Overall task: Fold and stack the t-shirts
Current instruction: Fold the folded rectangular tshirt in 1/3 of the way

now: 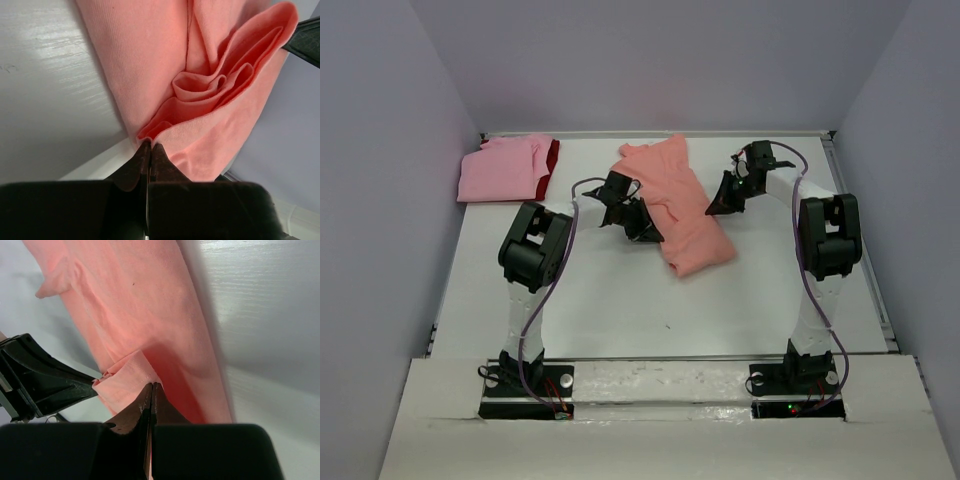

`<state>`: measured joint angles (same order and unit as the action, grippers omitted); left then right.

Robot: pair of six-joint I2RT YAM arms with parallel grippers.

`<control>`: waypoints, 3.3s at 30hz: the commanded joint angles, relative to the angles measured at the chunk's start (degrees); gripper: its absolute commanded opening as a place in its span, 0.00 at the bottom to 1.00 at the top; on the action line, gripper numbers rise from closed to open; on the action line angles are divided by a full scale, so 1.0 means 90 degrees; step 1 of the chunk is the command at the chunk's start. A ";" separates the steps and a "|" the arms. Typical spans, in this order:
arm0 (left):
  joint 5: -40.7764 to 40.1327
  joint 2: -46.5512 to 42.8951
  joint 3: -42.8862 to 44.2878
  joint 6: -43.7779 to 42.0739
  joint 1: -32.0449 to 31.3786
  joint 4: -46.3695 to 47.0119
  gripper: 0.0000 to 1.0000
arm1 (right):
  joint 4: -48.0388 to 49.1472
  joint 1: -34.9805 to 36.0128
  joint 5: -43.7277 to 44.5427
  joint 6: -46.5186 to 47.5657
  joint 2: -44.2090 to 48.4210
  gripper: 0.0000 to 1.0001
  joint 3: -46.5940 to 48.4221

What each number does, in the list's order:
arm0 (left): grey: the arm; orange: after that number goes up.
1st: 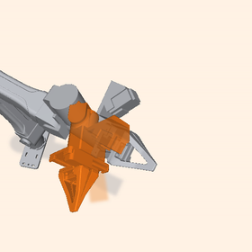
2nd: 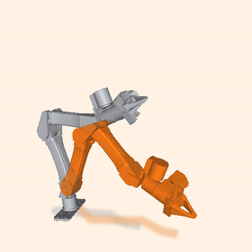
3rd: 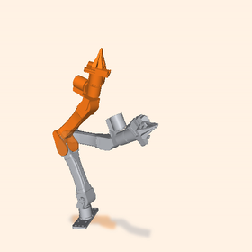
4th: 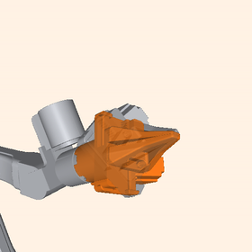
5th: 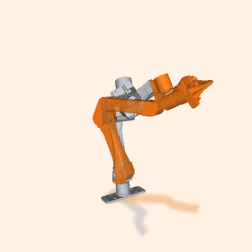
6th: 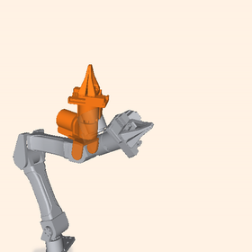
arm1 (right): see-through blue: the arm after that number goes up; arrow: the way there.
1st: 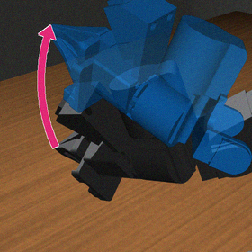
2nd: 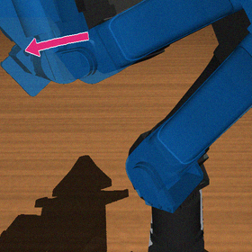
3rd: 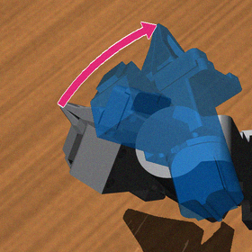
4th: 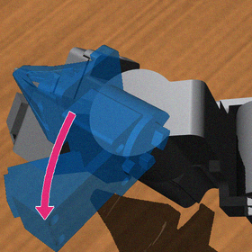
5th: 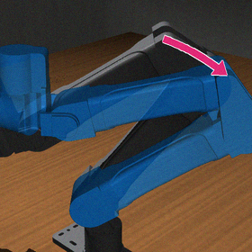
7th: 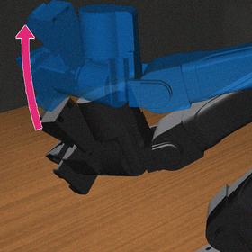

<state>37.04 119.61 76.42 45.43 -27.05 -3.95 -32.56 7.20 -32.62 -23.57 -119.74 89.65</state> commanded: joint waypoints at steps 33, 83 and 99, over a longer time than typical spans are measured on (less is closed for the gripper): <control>-0.0512 0.0088 0.1772 -0.0809 -0.0012 -0.1398 0.00 | -0.0152 0.0040 0.0080 0.0080 -0.0084 0.00 0.1162; -0.0453 0.1534 0.3217 -0.1386 0.0310 -0.2208 0.00 | -0.0338 -0.0214 0.1212 0.0285 -0.1363 0.00 0.2012; -0.0482 0.1749 0.3540 -0.1483 0.0310 -0.2364 0.00 | -0.0084 -0.0273 0.1379 0.0295 -0.1305 0.00 0.1445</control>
<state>32.58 135.20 106.28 33.43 -24.62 -23.20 -34.26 5.48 -23.20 -22.24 -132.00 103.77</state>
